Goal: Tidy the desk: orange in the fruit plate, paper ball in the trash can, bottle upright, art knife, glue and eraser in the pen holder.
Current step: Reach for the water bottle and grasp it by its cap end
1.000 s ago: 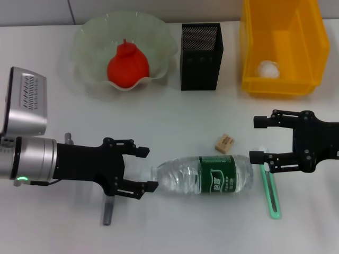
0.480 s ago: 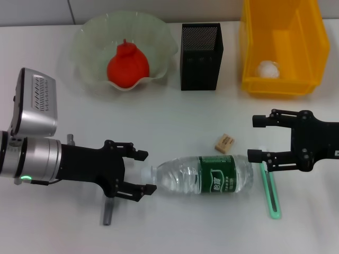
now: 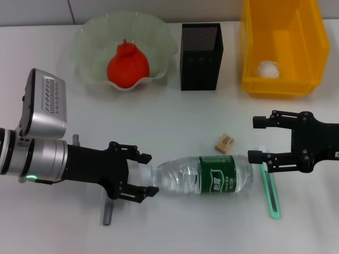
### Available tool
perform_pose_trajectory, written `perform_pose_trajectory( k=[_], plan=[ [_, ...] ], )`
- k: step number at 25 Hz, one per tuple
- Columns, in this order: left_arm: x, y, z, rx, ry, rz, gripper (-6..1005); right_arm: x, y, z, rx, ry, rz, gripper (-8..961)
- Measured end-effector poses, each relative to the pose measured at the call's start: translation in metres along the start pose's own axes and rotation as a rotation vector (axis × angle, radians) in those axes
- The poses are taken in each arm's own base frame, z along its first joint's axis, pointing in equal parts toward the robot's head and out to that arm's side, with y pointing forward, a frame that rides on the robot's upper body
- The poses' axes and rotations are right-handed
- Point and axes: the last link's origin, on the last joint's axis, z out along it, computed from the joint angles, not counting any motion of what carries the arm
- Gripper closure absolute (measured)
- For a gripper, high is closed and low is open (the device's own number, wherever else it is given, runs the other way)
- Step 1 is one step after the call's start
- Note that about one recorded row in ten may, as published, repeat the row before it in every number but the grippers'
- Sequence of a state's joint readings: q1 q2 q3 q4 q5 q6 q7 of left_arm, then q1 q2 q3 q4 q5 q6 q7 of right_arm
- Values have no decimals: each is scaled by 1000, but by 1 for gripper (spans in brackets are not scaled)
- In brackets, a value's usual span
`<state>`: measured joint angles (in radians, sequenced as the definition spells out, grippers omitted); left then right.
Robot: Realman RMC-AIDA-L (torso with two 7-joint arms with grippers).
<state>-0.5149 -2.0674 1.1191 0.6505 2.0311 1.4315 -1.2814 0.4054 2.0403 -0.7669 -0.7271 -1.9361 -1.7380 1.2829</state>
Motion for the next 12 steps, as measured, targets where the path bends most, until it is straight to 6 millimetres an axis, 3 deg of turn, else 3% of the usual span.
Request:
perform_pose_trajectory(
  k=[12],
  plan=[
    [1,1,7,-16,-20,15,409,0,0,-1,2,1,0,120]
  ],
)
